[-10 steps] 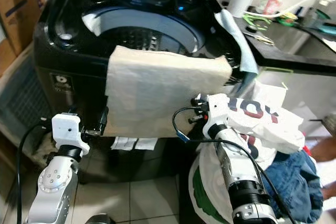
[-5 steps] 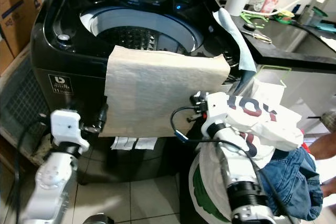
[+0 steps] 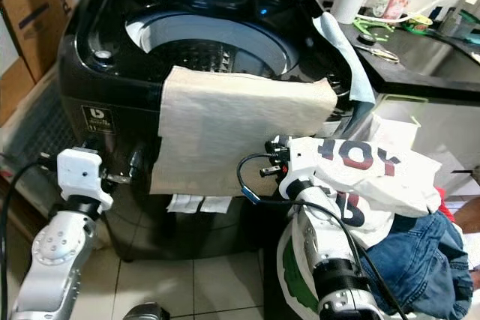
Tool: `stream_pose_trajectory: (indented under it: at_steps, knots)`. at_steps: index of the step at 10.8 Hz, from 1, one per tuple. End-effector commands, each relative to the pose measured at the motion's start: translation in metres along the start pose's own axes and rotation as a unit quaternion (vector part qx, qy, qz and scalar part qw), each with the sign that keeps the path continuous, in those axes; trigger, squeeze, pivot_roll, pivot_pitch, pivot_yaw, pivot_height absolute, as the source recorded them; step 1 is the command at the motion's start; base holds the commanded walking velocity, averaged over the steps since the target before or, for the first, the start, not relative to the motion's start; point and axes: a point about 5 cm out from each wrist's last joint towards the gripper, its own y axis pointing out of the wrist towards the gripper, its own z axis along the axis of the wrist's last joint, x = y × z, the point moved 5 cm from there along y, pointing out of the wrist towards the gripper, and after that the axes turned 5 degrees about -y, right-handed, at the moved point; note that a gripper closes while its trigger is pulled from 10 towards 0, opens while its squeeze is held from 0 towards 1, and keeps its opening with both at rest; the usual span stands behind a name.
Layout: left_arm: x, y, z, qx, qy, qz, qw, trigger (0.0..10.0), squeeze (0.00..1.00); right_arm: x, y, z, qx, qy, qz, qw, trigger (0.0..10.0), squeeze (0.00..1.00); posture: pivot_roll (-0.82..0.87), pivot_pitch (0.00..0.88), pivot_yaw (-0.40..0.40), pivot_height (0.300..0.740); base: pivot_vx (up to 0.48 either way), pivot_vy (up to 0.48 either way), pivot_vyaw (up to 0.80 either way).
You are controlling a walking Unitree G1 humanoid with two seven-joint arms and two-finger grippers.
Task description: Clothes washing
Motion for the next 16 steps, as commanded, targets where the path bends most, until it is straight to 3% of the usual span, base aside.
stream_pose_trajectory:
  at_steps: [1,5,8,11,13,14,15,16]
  knots:
    - [0.005,0.000,0.002,-0.001,-0.001,-0.009,1.000,10.0,0.00,0.002,0.002,0.006,0.012,-0.002,-0.003,1.000,0.0,0.00,0.21,0.000,-0.130,0.740,0.000,0.000,0.00]
    - [0.009,-0.004,-0.001,-0.008,-0.004,-0.013,1.000,10.0,0.00,-0.003,0.002,0.006,0.015,-0.011,0.011,1.000,0.0,0.00,0.21,0.000,-0.135,0.740,0.000,0.000,0.00]
    - [0.014,-0.003,-0.004,-0.013,-0.009,-0.015,1.000,10.0,0.00,-0.005,0.002,0.019,0.036,-0.028,0.026,0.999,0.0,0.00,0.19,0.000,-0.134,0.740,0.000,0.000,0.00]
    - [0.018,-0.002,-0.006,-0.017,-0.013,-0.019,1.000,10.0,0.00,-0.004,-0.003,0.012,0.024,-0.031,0.036,0.999,0.0,0.00,0.18,0.000,-0.132,0.740,0.000,0.000,0.00]
    - [0.020,-0.002,-0.007,-0.018,-0.015,-0.022,0.999,10.0,0.00,-0.009,-0.003,0.034,0.059,-0.040,0.052,0.996,0.0,0.00,0.18,0.000,-0.127,0.740,0.000,0.000,0.00]
    - [0.022,-0.002,-0.008,-0.019,-0.017,-0.026,0.999,10.0,0.00,-0.026,-0.009,0.077,0.112,-0.044,0.133,0.984,0.0,0.00,0.17,0.000,-0.119,0.740,0.000,0.000,0.00]
    - [0.022,-0.002,-0.009,-0.020,-0.018,-0.027,0.999,10.0,0.00,-0.034,-0.014,0.114,0.143,-0.028,0.187,0.971,0.0,0.00,0.17,0.000,-0.112,0.740,0.000,0.000,0.00]
    - [0.023,0.000,-0.009,-0.020,-0.019,-0.032,0.999,10.0,0.00,-0.028,-0.016,0.171,0.195,-0.003,0.219,0.956,0.0,0.00,0.15,0.000,-0.103,0.740,0.000,0.000,0.00]
